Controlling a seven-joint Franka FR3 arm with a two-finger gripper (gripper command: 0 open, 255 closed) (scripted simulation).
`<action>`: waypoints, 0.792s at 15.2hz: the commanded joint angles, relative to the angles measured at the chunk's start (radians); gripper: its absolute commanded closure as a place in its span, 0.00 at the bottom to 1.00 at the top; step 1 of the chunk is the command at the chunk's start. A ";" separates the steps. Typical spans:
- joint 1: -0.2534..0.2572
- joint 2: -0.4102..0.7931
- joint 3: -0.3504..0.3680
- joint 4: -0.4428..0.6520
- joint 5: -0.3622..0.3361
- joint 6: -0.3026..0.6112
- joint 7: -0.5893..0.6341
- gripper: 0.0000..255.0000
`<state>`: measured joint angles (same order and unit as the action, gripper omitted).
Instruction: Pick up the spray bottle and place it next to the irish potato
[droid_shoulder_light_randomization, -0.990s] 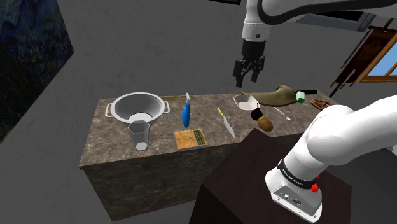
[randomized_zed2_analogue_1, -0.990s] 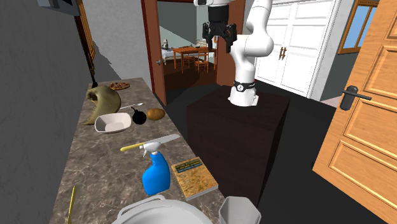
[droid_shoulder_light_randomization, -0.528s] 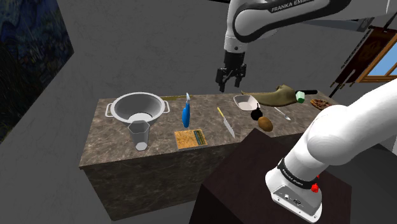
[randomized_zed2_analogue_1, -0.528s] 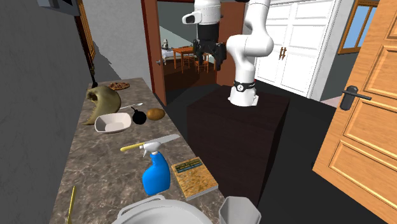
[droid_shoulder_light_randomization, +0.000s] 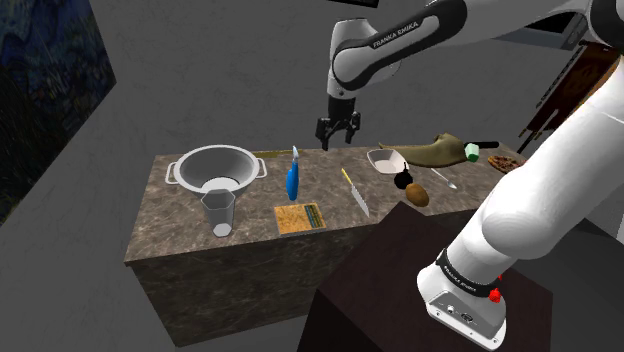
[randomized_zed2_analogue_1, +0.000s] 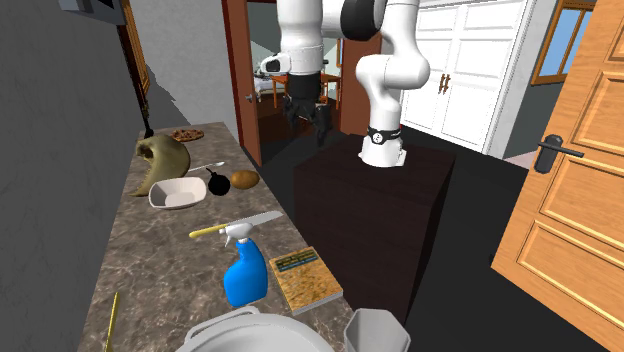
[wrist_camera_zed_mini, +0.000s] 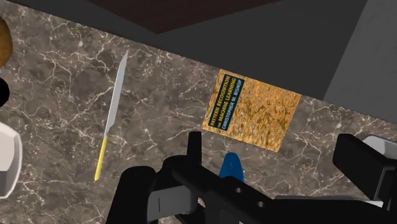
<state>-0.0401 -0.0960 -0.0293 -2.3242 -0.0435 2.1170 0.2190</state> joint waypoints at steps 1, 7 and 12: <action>0.000 0.085 0.001 0.055 -0.001 0.039 0.012 0.00; -0.006 0.314 -0.006 0.218 -0.003 0.128 0.035 0.00; -0.011 0.504 -0.013 0.390 0.000 0.165 0.050 0.00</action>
<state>-0.0500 0.3670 -0.0406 -1.9754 -0.0445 2.2789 0.2659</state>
